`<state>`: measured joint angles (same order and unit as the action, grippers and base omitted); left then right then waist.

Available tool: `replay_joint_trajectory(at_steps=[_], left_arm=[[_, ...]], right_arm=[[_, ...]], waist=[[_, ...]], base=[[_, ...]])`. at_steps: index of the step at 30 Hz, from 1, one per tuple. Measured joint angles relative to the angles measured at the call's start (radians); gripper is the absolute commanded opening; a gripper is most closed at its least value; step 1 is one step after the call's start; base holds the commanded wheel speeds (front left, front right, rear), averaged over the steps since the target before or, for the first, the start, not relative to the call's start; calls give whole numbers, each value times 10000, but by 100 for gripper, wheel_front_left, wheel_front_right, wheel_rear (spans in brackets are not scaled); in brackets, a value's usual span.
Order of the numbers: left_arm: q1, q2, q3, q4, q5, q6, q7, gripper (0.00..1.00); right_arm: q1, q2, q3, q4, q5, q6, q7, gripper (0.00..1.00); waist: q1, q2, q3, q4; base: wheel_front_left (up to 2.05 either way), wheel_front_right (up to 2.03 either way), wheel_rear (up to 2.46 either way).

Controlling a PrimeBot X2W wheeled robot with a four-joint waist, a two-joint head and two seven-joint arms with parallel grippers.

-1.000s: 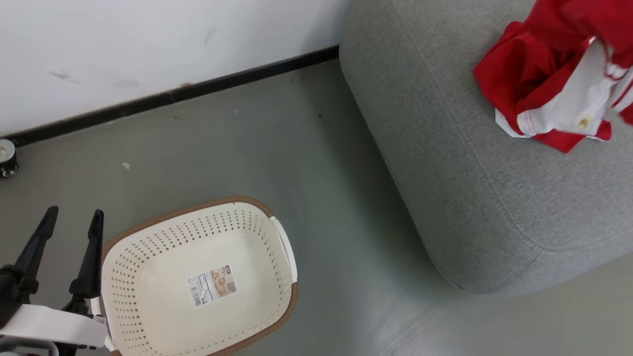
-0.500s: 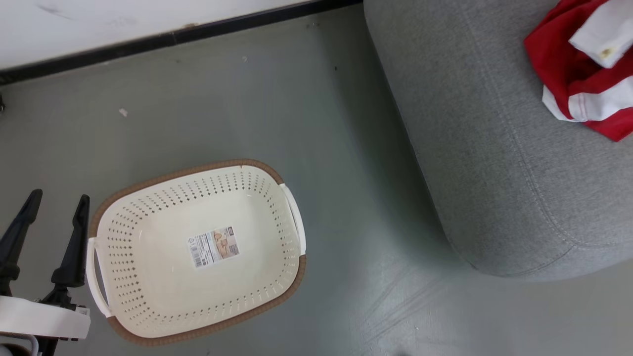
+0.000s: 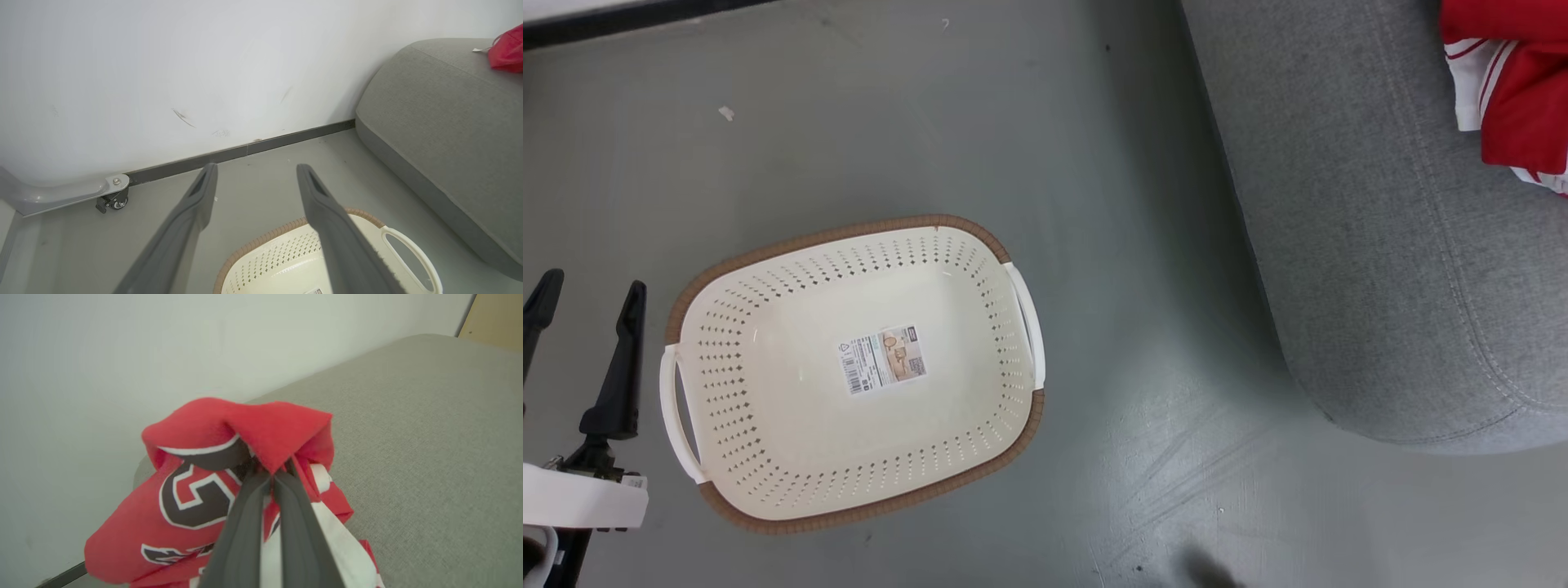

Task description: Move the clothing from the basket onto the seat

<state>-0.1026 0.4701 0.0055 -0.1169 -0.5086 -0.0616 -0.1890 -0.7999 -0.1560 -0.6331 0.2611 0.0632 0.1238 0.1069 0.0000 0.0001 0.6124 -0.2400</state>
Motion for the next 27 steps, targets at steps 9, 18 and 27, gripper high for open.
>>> replay_joint_trajectory(at_steps=[9,18,27], left_arm=[[-385,127,-2,40,2,-107,-2,100],[-634,127,-35,267,2,-165,-63,100],[-753,94,-35,510,2,-174,-157,100]], right_arm=[[204,621,-685,500,-174,0,165,0],[204,740,-874,399,-579,0,75,49],[640,953,-1007,-255,-846,0,-424,100]], waist=[[0,0,436,115],[0,0,615,137],[0,0,507,132]], base=[[0,0,0],[0,0,0],[0,0,0]])
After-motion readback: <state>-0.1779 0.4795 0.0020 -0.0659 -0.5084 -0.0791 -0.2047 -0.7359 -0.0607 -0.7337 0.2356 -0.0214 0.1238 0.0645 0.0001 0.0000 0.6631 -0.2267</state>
